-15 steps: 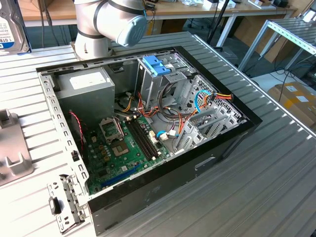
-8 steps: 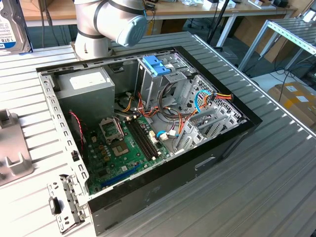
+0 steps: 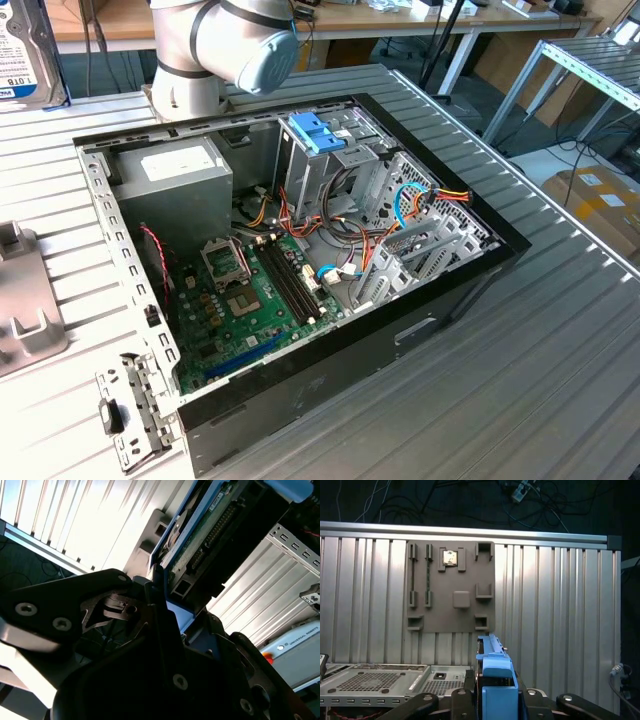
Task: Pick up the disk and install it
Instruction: 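Pick up the disk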
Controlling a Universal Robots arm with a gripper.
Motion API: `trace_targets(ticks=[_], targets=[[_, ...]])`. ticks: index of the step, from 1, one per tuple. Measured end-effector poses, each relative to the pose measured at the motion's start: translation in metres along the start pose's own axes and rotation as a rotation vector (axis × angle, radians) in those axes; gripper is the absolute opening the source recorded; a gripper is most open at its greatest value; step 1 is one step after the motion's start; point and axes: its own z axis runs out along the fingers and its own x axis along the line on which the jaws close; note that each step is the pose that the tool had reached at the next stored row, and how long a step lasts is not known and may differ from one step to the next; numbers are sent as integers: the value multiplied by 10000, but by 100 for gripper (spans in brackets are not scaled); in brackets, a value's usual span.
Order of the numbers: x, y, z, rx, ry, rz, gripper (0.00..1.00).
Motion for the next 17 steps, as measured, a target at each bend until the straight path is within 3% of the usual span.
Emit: trace_targets(ticks=[17], targets=[[31,-86,-5,0,0,0,37]])
